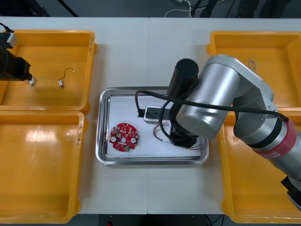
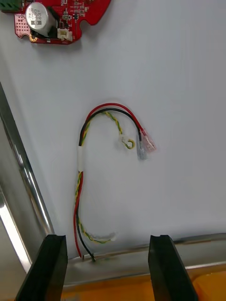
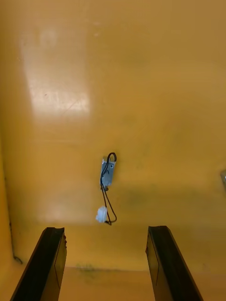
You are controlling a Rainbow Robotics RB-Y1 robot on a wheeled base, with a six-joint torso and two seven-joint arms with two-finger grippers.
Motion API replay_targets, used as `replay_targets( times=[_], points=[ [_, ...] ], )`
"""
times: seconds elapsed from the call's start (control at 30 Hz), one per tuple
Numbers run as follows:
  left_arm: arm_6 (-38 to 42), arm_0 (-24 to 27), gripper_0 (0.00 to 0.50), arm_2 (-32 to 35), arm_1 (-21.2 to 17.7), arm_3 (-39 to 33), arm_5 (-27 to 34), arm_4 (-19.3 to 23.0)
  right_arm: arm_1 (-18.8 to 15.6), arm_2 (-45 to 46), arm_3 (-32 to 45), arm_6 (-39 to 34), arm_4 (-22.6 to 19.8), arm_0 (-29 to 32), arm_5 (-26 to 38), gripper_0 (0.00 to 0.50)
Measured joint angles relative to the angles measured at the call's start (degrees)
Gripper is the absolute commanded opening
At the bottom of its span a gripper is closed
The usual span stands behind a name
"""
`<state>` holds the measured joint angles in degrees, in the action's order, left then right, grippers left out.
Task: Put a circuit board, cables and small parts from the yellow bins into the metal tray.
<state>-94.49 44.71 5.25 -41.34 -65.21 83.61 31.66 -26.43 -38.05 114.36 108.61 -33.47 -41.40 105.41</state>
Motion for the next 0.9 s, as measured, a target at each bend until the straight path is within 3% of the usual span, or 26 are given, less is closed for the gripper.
replay_targets(
  times=[0.13,0.4,0.53,0.9],
  points=[
    [-0.1,1.0,0.5,-1.6,0.0,2.9,-2.4,0.0,0.9,4.3,1.2,0.0,-0.8,0.0,3.9,0.5],
    [-0.9,1.3,0.5,-3.4,0.0,4.9,-4.9,0.1,2.0,11.8,1.8,0.0,-2.0,-1.2,4.3,0.5],
    [-0.9,1.3,0.5,-3.4,0.0,5.8,-5.7,0.4,1.9,16.6,1.8,0.0,-4.8,-1.6,4.3,0.5],
    [-0.9,1.3,0.5,-6.6,0.0,8.9,-11.1,1.6,-4.4,28.5,0.4,-0.1,-11.2,-1.6,4.4,0.5]
  ],
)
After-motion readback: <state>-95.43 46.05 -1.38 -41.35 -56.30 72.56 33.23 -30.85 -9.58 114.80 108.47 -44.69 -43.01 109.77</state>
